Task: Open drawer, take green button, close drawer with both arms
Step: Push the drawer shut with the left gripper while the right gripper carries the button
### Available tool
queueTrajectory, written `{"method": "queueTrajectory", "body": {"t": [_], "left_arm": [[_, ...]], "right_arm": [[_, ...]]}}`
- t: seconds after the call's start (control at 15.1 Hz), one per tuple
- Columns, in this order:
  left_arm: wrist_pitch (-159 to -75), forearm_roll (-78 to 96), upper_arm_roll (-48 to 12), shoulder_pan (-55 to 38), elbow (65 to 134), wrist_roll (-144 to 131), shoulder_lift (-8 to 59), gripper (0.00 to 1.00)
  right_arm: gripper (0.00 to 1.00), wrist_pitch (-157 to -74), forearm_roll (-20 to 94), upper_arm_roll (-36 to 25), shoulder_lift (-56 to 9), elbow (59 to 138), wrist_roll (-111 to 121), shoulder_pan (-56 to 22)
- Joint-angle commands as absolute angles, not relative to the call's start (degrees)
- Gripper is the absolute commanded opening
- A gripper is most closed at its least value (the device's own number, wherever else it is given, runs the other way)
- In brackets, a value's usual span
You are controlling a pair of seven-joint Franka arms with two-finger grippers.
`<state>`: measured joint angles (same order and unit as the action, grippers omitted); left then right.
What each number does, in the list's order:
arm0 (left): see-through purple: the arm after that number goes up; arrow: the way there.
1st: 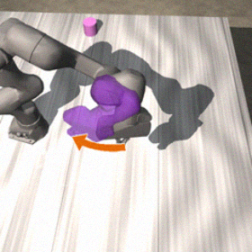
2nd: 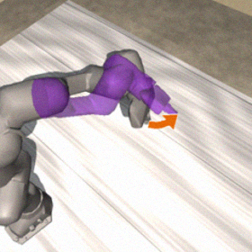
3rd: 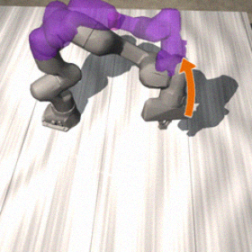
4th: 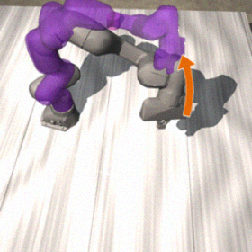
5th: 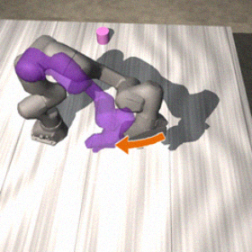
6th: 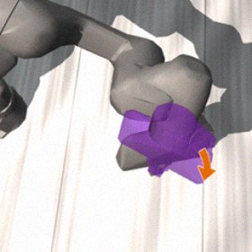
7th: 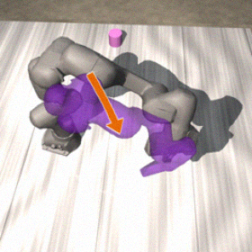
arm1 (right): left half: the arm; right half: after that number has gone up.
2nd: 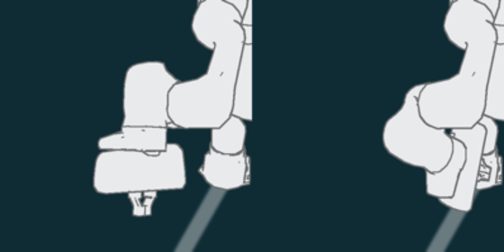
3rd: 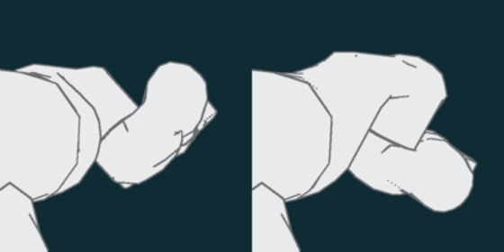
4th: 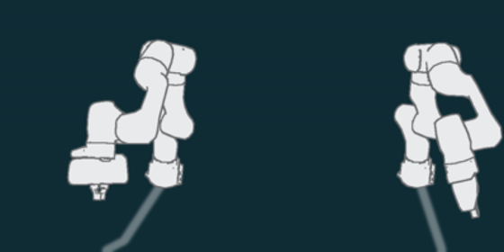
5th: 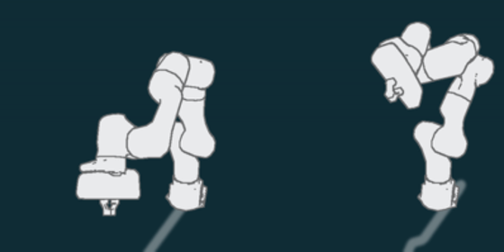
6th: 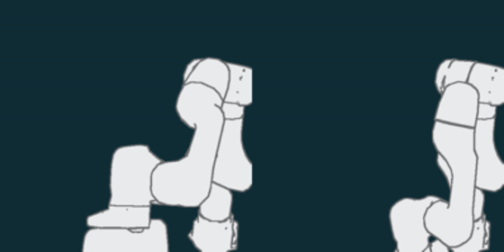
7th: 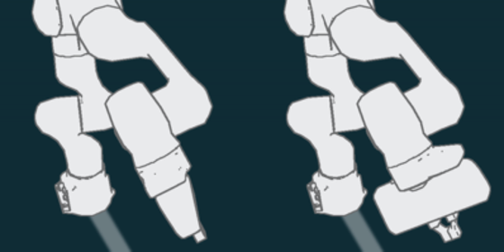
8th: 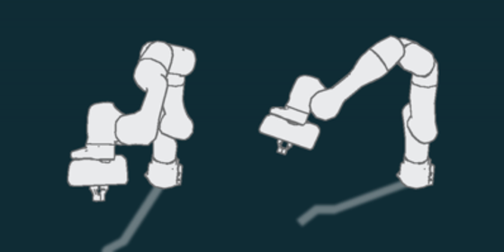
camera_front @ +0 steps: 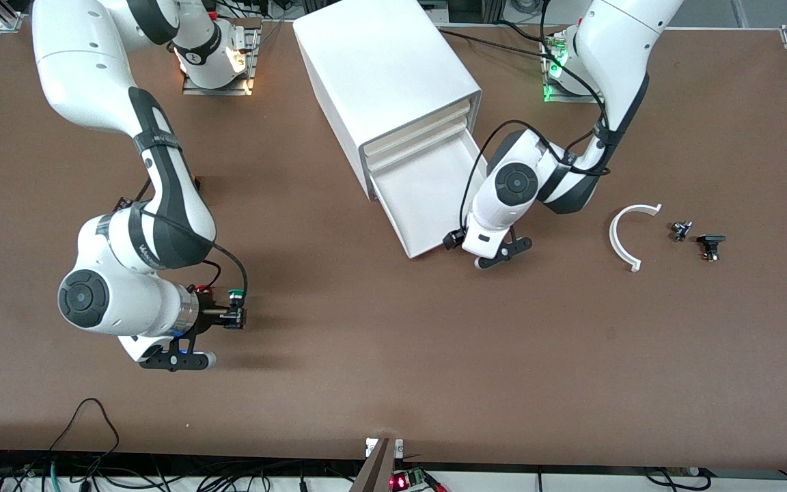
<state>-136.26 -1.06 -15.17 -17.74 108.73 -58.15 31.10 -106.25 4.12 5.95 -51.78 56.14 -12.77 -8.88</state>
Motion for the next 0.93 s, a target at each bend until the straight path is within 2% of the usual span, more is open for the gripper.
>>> {"method": "queueTrajectory", "body": {"t": [0.0,0.4,0.73,0.79,0.86], "left_arm": [[-135.8,-2.29,-15.03,-19.16,111.26,-59.68,29.45,1.0],[-128.67,-1.32,-21.26,-17.93,111.88,-62.56,27.86,1.0],[-128.5,-1.32,-27.23,-17.84,113.55,-68.29,28.04,1.0],[-128.5,-1.32,-27.68,-17.67,113.9,-68.38,27.95,1.0],[-128.5,-1.32,-27.77,-17.58,114.08,-68.38,27.86,1.0]], "right_arm": [[0.0,-111.52,3.96,6.68,-50.54,62.39,-10.38,-7.3],[0.0,-122.41,3.96,6.68,-49.75,74.07,-9.67,-6.68],[0.0,-124.8,3.96,6.68,-49.75,75.76,-10.28,-6.86],[0.03,-124.72,4.04,6.68,-49.75,75.76,-10.63,-6.86],[0.54,-124.63,4.22,6.68,-49.75,75.67,-11.07,-6.94]]}}
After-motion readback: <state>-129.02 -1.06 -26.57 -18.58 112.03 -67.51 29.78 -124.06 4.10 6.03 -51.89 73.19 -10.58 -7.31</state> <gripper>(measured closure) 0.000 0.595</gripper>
